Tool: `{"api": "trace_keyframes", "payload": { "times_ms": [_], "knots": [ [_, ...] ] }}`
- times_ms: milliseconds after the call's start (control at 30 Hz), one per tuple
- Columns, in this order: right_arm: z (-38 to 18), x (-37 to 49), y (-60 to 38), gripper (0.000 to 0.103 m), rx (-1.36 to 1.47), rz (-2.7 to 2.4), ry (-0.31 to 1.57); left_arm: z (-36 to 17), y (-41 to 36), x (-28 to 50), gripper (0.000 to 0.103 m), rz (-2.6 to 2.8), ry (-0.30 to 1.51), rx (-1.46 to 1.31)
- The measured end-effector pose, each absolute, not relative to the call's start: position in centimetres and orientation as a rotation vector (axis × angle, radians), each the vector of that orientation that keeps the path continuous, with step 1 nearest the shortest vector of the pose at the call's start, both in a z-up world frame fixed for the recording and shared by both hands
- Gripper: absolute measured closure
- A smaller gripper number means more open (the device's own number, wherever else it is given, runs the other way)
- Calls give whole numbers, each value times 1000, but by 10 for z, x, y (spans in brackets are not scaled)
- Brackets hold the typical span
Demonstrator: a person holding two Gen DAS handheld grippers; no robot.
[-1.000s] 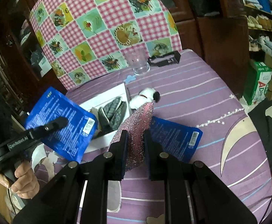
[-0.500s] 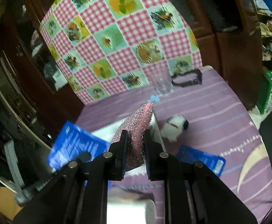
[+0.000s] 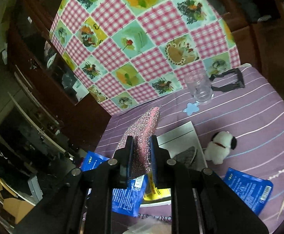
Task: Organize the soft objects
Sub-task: 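Carry the blue packet and pink sponge over the white tray with both tools, then open both tools to drop the blue packet and sponge into the tray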
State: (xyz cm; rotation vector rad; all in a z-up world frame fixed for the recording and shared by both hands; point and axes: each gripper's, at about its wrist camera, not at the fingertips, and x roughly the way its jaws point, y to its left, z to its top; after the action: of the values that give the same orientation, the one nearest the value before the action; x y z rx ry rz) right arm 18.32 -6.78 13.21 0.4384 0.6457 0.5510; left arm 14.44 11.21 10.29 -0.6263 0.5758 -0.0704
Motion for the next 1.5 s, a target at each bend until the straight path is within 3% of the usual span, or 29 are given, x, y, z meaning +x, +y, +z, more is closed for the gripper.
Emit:
{"api": "trace_keyframes", "payload": {
  "times_ms": [267, 967, 1267, 1333, 1367, 1500],
  "knots": [
    [102, 192, -50, 85, 291, 486, 662, 79, 118, 154, 99, 34, 629, -607],
    [73, 208, -45, 85, 268, 448, 729, 27, 131, 170, 98, 267, 813, -603],
    [69, 209, -40, 85, 240, 443, 740, 26, 126, 170, 92, 303, 833, -517],
    [69, 209, -39, 85, 234, 445, 741, 27, 126, 169, 86, 308, 832, -521],
    [70, 208, -39, 85, 229, 445, 741, 28, 128, 168, 78, 309, 832, -533],
    [73, 207, -38, 85, 211, 441, 731, 43, 132, 158, 32, 270, 781, -594]
  ]
}}
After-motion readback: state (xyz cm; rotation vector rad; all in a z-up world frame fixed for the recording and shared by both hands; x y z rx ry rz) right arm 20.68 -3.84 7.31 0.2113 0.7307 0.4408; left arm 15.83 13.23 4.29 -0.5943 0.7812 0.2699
